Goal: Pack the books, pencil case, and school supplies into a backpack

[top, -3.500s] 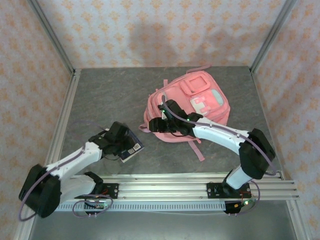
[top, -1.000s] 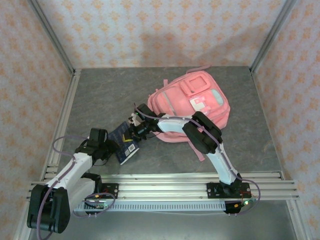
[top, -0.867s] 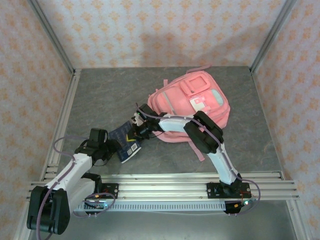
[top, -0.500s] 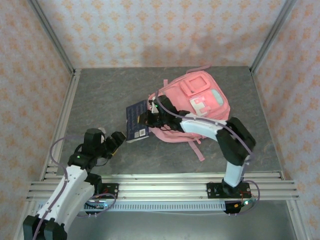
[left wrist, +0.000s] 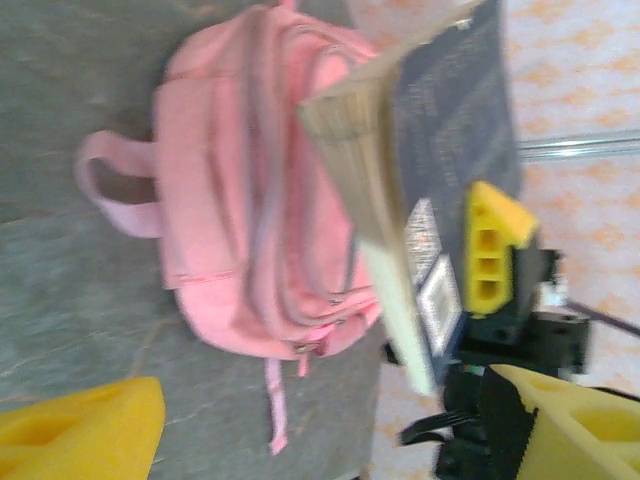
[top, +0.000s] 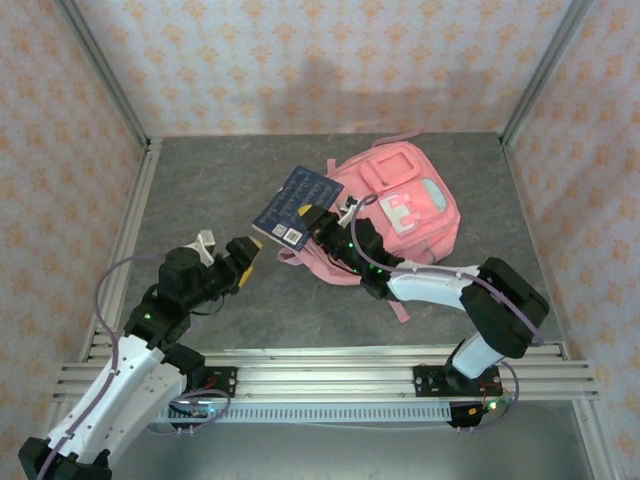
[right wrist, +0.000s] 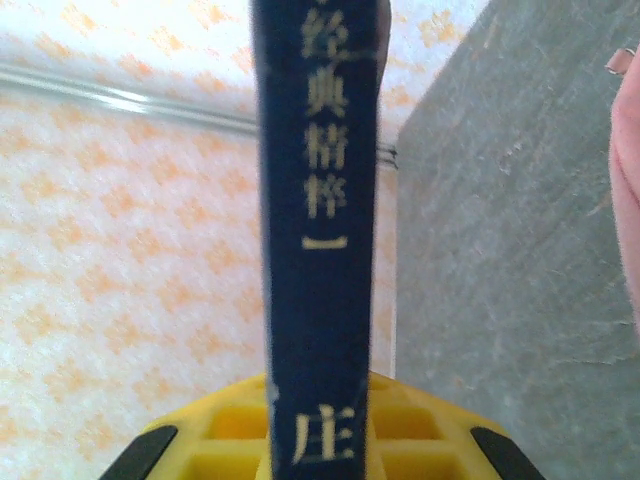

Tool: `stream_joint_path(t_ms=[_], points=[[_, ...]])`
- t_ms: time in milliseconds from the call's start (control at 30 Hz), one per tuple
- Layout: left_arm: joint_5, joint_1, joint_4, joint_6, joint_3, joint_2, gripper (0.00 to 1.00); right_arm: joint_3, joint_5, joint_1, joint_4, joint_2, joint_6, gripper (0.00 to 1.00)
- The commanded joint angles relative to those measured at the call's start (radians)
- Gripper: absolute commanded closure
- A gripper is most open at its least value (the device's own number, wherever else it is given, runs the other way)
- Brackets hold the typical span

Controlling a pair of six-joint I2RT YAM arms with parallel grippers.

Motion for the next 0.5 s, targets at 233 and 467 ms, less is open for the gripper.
stream_joint_path(t_ms=[233, 467], points=[[-0.154, -0.109, 0.239, -0.079, 0.095, 0.174, 0.17, -0.019, 0.165, 0.072, 0.258, -0.072, 0.03, 1.0], [-0.219, -0.13, 0.346, -0.021, 0.138, 0.268, 0.24, -0.03, 0.195, 0.11, 0.301, -0.075, 0.028, 1.0]])
